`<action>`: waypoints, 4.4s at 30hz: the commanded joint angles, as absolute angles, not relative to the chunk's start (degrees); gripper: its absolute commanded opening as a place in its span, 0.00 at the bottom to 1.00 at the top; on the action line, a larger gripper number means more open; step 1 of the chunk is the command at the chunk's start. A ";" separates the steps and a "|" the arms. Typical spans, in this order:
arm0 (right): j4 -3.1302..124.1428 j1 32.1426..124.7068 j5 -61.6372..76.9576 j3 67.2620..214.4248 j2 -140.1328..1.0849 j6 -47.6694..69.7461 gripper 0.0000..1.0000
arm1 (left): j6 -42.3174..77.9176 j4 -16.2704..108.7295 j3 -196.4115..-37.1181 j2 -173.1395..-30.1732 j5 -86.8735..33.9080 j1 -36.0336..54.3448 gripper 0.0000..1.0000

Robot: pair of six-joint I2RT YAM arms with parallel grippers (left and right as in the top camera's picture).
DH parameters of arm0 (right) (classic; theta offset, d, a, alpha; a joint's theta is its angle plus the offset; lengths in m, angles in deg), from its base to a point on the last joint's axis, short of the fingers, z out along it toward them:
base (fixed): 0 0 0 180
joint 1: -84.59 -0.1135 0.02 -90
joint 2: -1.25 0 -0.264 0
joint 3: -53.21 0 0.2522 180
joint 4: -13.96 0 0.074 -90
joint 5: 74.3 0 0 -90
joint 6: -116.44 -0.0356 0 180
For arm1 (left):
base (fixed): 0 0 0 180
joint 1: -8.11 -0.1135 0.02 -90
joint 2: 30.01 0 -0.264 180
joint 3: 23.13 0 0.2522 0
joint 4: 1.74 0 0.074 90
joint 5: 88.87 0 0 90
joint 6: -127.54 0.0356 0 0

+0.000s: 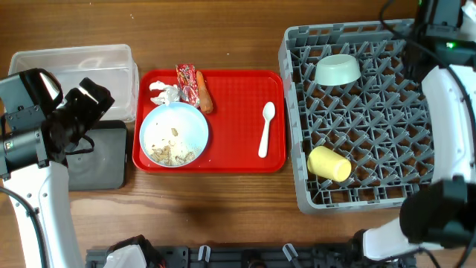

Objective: Sort waste into correct bins and load items into the dishwasher rack
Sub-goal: 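Place the light blue bowl in the rack's back right corner, then reach the right gripper to the white spoon and grasp it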

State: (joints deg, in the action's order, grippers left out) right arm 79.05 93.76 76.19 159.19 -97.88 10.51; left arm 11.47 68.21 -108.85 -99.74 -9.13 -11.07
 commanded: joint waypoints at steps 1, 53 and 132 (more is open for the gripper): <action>79.80 95.31 78.23 158.34 -102.87 11.67 0.04 | 11.39 68.10 -109.29 -99.55 -8.17 -11.29 1.00; 85.35 122.13 6.84 160.31 -108.44 3.69 0.50 | 11.39 68.10 -109.29 -99.55 -8.17 -11.29 1.00; 88.69 52.60 11.10 155.17 -110.65 -1.79 0.53 | 11.39 68.10 -109.29 -99.55 -8.17 -11.29 1.00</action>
State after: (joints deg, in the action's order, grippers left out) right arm 88.21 53.32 15.32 157.07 -103.54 4.48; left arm 11.49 68.21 -108.85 -99.74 -8.93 -11.09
